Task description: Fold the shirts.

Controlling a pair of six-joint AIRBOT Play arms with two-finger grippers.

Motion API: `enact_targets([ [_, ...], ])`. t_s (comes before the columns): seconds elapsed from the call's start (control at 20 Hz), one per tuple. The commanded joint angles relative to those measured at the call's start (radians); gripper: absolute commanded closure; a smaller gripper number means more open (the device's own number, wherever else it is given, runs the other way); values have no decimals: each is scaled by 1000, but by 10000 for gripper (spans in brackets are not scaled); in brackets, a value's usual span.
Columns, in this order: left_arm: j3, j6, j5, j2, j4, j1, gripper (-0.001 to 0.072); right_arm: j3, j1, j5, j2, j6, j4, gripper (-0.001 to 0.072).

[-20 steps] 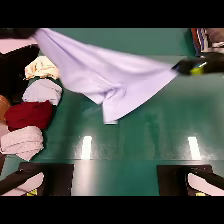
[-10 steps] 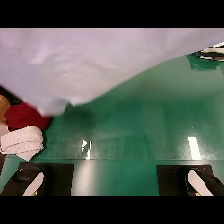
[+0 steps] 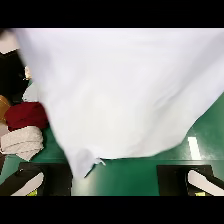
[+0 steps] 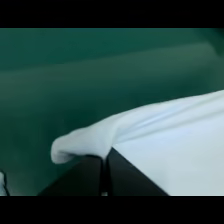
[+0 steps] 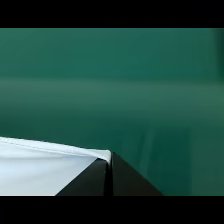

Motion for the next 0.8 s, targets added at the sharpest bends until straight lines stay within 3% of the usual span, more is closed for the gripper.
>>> enact_targets([
  [0.0,-135,11,2,-254,-41,-43,687,-127,77,-5,-177,13,-128,703],
  [0.15,-149,51,128,-458,-39,-92,686,-148,101,-79,-325,13,-118,702],
  [0.3,-149,11,268,-542,-28,-77,684,-67,112,-82,-438,14,-113,700],
  [0.35,-149,-8,288,-543,-31,-61,532,-32,113,-74,-465,14,-108,699],
  [0.4,-141,-29,283,-541,-34,-46,258,-3,112,-59,-486,14,-84,668],
  [0.45,-124,-36,243,-538,-33,-25,184,29,103,-42,-502,14,-56,459],
  [0.5,-97,-37,164,-532,-32,3,183,55,92,-17,-509,14,-20,376],
  [0.65,-94,8,-63,-461,13,68,184,15,41,59,-460,-27,97,376],
  [0.75,-219,5,-73,-349,106,73,183,-119,3,71,-373,-39,99,376],
])
